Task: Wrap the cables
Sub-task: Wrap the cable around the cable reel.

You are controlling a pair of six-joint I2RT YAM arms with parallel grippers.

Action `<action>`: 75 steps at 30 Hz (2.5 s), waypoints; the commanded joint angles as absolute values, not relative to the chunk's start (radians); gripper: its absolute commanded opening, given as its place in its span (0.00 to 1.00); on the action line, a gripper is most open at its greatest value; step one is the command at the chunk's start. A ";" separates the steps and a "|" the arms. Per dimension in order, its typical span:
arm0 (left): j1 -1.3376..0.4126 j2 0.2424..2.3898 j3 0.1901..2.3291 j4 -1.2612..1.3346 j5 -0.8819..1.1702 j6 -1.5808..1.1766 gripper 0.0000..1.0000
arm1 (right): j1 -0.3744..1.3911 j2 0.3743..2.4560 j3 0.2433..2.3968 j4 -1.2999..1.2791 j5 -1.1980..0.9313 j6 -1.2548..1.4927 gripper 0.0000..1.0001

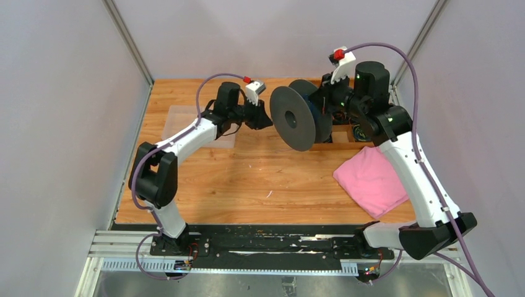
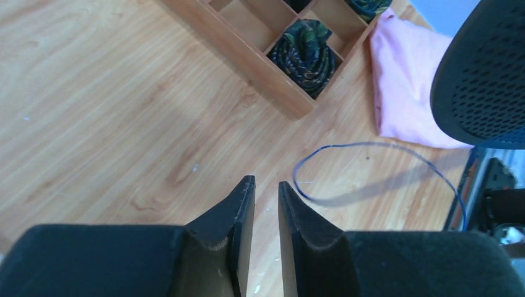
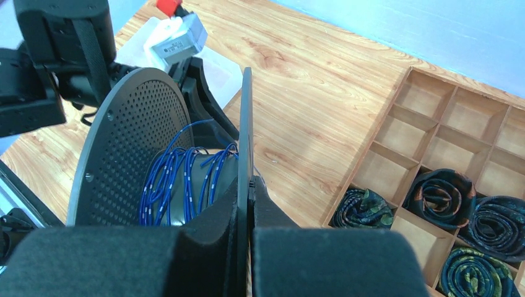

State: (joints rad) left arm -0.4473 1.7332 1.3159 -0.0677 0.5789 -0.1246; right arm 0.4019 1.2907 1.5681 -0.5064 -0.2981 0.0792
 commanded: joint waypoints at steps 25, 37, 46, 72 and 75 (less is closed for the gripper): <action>-0.473 1.542 0.918 0.269 0.534 -0.022 0.75 | 0.386 1.321 1.752 -0.532 -0.263 0.115 0.01; -0.549 1.611 0.860 0.705 0.780 -0.223 0.83 | 0.384 1.327 1.760 -0.533 -0.258 0.124 0.01; -0.562 1.737 0.861 1.018 0.728 -0.483 0.64 | 0.383 1.327 1.763 -0.531 -0.263 0.132 0.01; -0.750 1.710 0.870 0.727 0.647 -0.288 0.00 | 0.372 1.363 1.758 -0.515 0.057 0.102 0.01; -0.773 1.701 0.893 0.662 0.650 -0.245 0.00 | 0.371 1.363 1.715 -0.479 0.105 0.077 0.01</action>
State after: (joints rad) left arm -0.7418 1.7332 0.8650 0.7666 0.6502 -0.3321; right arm 0.3855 1.3716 1.7355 -0.6121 -0.0200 0.1123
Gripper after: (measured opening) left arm 0.012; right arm 0.019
